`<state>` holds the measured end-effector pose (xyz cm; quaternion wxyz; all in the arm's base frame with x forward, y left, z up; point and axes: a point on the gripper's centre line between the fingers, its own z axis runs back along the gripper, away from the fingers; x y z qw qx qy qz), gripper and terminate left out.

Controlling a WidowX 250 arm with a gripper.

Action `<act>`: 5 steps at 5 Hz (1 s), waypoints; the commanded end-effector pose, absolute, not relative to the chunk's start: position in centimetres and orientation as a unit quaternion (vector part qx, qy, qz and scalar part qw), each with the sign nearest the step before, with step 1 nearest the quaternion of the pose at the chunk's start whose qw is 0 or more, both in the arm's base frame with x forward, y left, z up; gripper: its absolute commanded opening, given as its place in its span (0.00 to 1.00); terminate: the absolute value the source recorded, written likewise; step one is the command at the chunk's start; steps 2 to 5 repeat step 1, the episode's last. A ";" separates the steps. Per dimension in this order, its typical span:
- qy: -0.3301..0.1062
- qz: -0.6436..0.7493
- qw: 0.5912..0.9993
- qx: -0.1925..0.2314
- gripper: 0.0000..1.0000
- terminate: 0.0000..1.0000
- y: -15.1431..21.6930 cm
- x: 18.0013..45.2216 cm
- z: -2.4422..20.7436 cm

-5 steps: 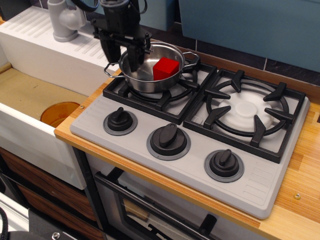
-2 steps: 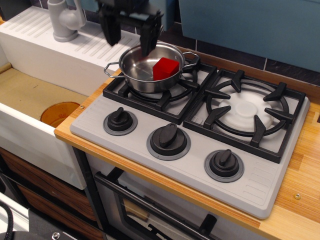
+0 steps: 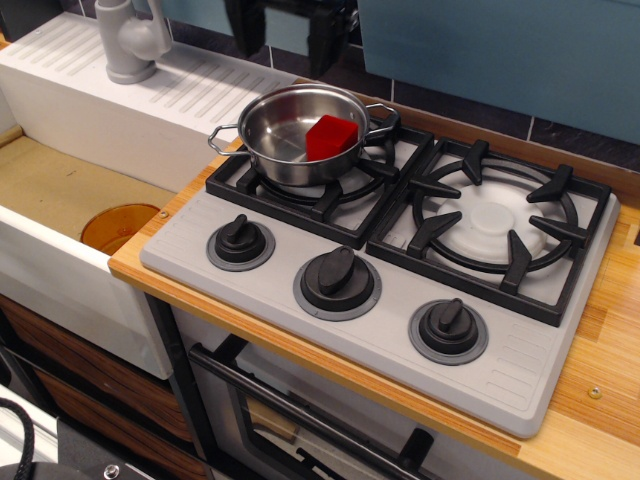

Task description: Put redcube in pan and put pan on stove

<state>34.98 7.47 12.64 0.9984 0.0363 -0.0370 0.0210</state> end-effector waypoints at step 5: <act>-0.056 0.010 0.997 0.050 1.00 1.00 6.3 36.4 14.5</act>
